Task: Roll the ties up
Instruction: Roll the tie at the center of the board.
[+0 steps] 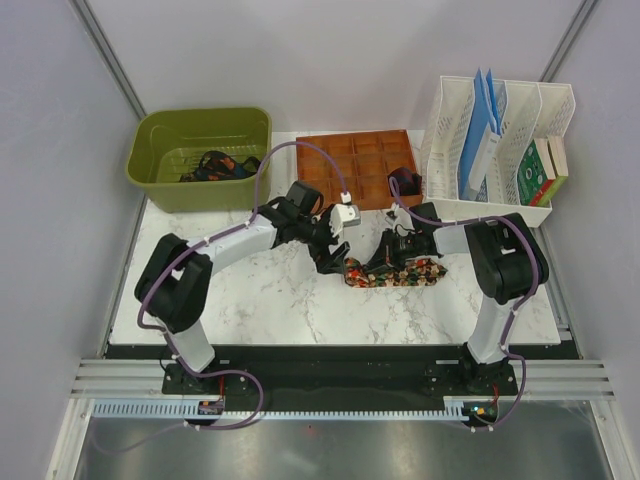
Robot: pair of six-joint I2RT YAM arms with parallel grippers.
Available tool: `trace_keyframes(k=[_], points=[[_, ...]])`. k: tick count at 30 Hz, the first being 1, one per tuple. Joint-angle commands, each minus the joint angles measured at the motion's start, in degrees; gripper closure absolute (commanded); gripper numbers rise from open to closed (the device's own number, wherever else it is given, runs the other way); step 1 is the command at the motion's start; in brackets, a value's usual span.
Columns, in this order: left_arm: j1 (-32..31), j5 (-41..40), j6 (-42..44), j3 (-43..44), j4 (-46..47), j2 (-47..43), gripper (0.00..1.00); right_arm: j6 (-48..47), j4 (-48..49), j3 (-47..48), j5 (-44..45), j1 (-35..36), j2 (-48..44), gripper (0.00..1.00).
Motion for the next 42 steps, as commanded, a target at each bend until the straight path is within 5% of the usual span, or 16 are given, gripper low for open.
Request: trace_keyframes(k=[1,11,22,29,32,36,42], points=[[-0.6,0.2,4.7,-5.0,8.2,0.5,0.0,-5.0,0.6,-0.2,11.3,0.6,-0.2,1.0],[-4.1,-0.5,13.2,-4.0,10.0,7.1,0.0,-4.6,1.4,-0.6,11.3,1.0,-0.2,1.0],[-7.1,-4.0,10.0,-2.1,12.0,11.2,0.17,-2.3,4.8,-2.0,11.6,1.0,-1.2,1.0],[-7.3,-8.7,9.1,-2.3,12.0,12.1,0.54,-1.2,4.9,-2.4,11.0,1.1,-2.0,1.0],[-7.5,-9.5,10.3,-3.4,12.0,11.5,0.63,0.1,2.8,-1.0,9.7,1.0,-3.1,0.89],[-7.4,-11.1,10.3,-3.2,11.5,11.7,0.66,0.8,-2.9,1.7,7.8,-0.2,-5.4,0.61],[-7.5,-12.1,9.9,-3.5,10.9,11.9,0.69,2.3,-7.6,3.0,3.9,-2.6,-8.2,0.53]])
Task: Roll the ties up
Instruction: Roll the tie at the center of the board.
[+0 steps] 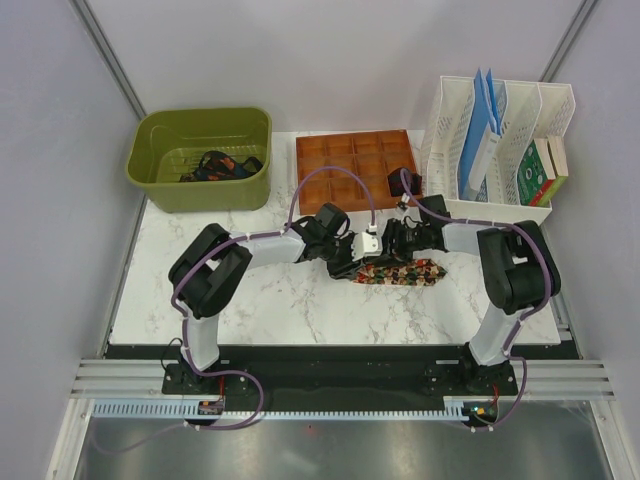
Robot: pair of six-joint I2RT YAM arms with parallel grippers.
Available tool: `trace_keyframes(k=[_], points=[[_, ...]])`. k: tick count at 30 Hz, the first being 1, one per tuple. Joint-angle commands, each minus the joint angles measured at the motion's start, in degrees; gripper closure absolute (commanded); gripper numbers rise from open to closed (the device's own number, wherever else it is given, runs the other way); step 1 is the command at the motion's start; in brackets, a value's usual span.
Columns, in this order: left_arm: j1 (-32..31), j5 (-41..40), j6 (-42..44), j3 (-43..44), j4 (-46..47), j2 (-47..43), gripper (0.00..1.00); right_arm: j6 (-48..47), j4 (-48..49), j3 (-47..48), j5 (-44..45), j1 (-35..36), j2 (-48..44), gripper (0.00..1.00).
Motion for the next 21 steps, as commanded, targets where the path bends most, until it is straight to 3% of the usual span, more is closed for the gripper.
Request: trace_keyframes(k=[1,13,18,21], points=[[-0.3,-4.4,0.5,-0.7,-0.3,0.5,0.69,1.4,-4.1,1.8,-1.8,-0.9,-3.2,0.53],[-0.6,-5.7,0.7,-0.3,-1.1,0.7,0.72,5.8,-1.2,-0.1,-6.4,1.1,-3.1,0.48],[-0.5,-5.9,0.6,-0.2,-1.4,0.6,0.71,4.8,-0.2,0.5,-5.5,2.0,0.6,0.56],[-0.5,-5.9,0.5,-0.3,-1.6,0.3,0.7,2.9,-1.7,1.8,-4.6,1.6,2.6,0.72]])
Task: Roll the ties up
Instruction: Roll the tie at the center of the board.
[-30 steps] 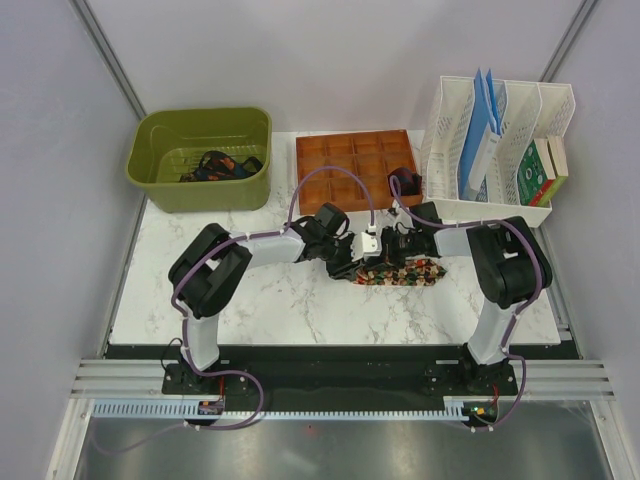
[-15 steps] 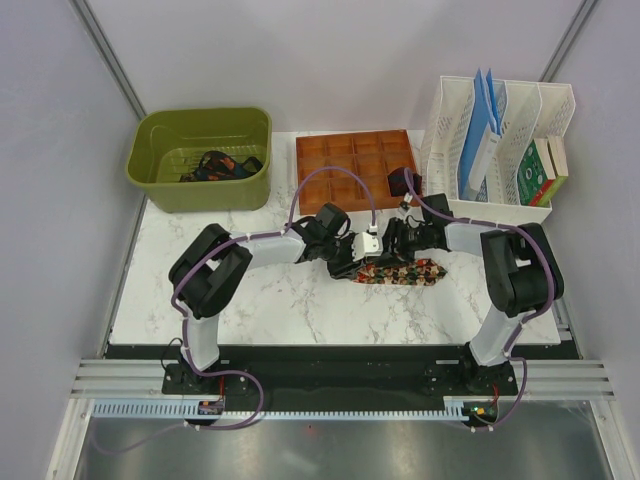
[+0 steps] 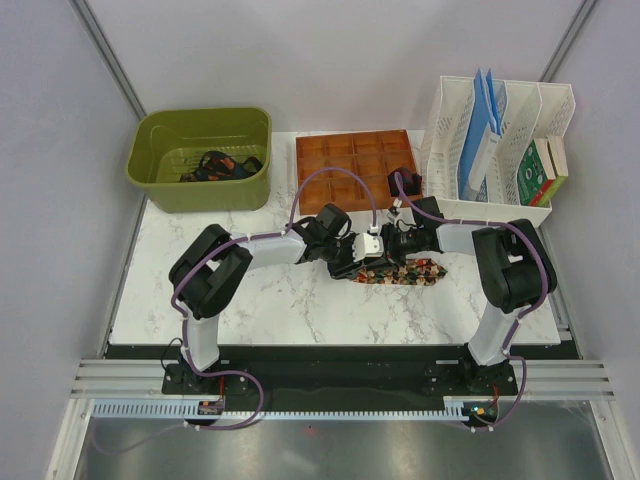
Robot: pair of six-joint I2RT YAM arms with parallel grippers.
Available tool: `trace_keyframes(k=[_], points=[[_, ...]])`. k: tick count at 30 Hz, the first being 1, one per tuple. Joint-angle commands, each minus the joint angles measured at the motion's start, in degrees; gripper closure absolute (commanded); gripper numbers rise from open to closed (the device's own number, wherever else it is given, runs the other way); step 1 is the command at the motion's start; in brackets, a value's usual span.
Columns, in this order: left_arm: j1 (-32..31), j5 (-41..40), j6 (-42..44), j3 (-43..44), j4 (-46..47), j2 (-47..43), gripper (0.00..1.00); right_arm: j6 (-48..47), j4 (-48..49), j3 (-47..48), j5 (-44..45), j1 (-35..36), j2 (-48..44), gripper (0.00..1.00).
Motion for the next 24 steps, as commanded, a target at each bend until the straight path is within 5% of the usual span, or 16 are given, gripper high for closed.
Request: trace_keyframes(k=[1,5,15,24], points=[[0.0,-4.4,0.5,-0.3,-1.8,0.1,0.67,-1.9,-0.2,1.8,0.5,-0.4,3.0,0.83],[-0.1,-3.7,0.5,-0.5,-2.2,-1.1,0.59,-3.1,-1.0,1.5,1.5,-1.3,3.4,1.0],[0.4,-0.1,0.3,-0.8,-2.8,-6.7,0.2,-5.2,-1.3,0.4,2.3,-3.7,5.1,1.0],[0.9,0.7,-0.5,-0.3,-2.8,-8.0,0.12,-7.7,-2.4,-0.2,3.2,-5.2,6.8,1.0]])
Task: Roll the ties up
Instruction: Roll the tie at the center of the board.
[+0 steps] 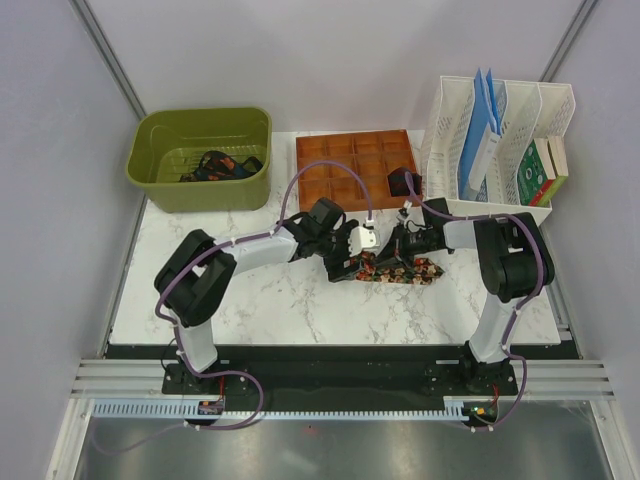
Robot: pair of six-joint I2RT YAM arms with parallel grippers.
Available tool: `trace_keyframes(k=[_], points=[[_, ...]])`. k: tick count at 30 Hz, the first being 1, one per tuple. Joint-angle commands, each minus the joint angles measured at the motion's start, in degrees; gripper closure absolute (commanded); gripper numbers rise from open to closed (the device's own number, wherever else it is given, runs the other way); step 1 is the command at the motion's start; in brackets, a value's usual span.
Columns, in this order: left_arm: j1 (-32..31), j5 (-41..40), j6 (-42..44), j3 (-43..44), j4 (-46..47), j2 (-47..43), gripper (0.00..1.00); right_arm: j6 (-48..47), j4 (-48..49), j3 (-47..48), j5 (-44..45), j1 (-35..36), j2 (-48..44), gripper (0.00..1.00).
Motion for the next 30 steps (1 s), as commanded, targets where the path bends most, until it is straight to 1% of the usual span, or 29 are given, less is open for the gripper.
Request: trace_keyframes(k=[1,7,11,18,21,24,25,26,30], points=[[0.5,1.6,-0.8,0.7,-0.6,-2.5,0.11,-5.1,-1.7,-1.4,6.3,-0.5,1.7,1.0],[0.5,1.8,-0.6,0.7,0.4,-1.8,0.08,-9.1,-3.7,-1.6,8.3,-0.5,2.2,1.0],[0.5,2.9,1.2,-0.3,2.6,-1.4,0.0,-11.5,-4.8,-1.4,9.7,-0.5,3.4,1.0],[0.5,7.7,4.2,-0.6,7.8,0.3,0.0,-13.0,-4.9,-0.9,9.2,-0.3,4.6,1.0],[0.3,8.7,5.9,0.9,7.8,2.1,0.01,-13.1,-4.8,-0.3,9.1,0.3,4.8,1.0],[-0.2,9.3,7.4,3.2,6.2,4.0,0.12,-12.8,-4.5,0.1,8.9,0.9,5.4,1.0],[-0.5,9.5,8.2,3.8,4.5,4.4,0.2,-12.8,-4.4,0.2,8.9,1.0,5.5,1.0],[-0.9,9.6,8.5,4.3,3.8,5.0,0.23,-12.8,-4.1,0.2,8.9,1.2,5.5,1.0],[-1.8,8.9,8.5,5.0,3.0,5.5,0.28,-11.9,-3.0,0.2,8.7,1.9,5.7,1.0]])
